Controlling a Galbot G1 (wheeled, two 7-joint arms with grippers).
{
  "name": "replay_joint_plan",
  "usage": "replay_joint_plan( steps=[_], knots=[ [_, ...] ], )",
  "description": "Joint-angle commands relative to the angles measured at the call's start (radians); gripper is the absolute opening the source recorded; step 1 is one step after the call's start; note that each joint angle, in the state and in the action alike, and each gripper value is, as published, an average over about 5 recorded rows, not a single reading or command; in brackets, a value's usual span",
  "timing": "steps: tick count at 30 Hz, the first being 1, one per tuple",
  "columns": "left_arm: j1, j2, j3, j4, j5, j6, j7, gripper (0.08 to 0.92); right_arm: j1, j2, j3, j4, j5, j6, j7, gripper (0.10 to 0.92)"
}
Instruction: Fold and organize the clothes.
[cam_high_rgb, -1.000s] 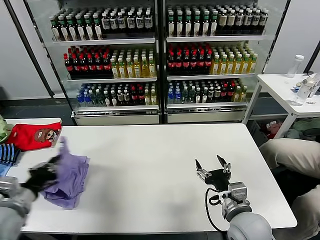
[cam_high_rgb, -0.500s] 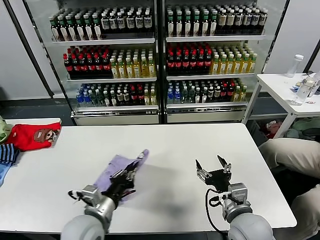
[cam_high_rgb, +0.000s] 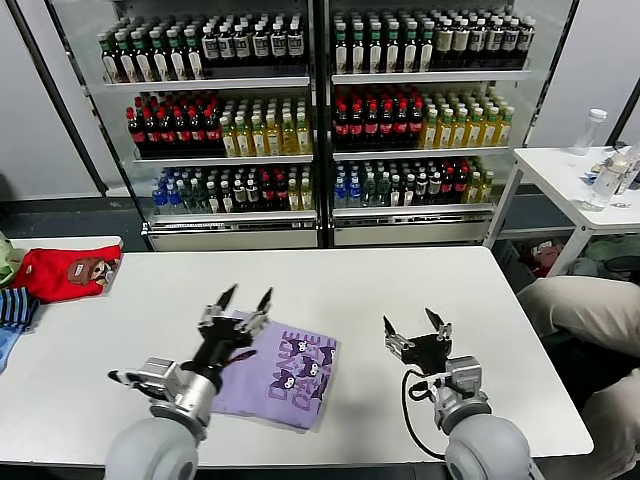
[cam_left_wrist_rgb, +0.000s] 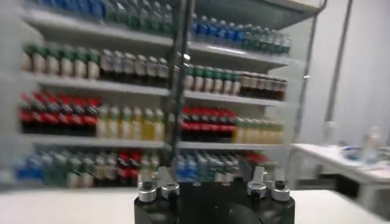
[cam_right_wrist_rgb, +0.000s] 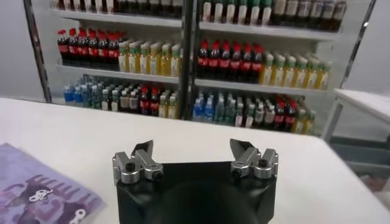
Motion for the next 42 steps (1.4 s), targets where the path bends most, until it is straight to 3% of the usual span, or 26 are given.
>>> replay_joint_plan(
  steps=[1,5,18,31,42],
  knots=[
    [0.058,0.068,-0.153,0.1,0.283,-0.17,-0.01,0.753,0.041,0.068,-0.236,-0.12,0.208,-0.019,0.059,0.823],
    [0.078,0.055,-0.148,0.109,0.286,-0.182,-0.009,0.816,0.06,0.103,-0.342,-0.171,0.24,-0.019,0.085,0.823],
    [0.078,0.032,-0.159,0.132,0.288,-0.189,-0.027,0.823,0.083,0.12,-0.361,-0.226,0.342,-0.016,0.163,0.815],
    [0.081,0.024,-0.158,0.142,0.284,-0.19,-0.032,0.823,0.08,0.127,-0.341,-0.197,0.367,0.002,0.216,0.466],
    [0.072,0.021,-0.15,0.171,0.279,-0.202,-0.037,0.823,0.159,0.075,-0.209,-0.158,0.251,-0.005,0.086,0.168]
  ],
)
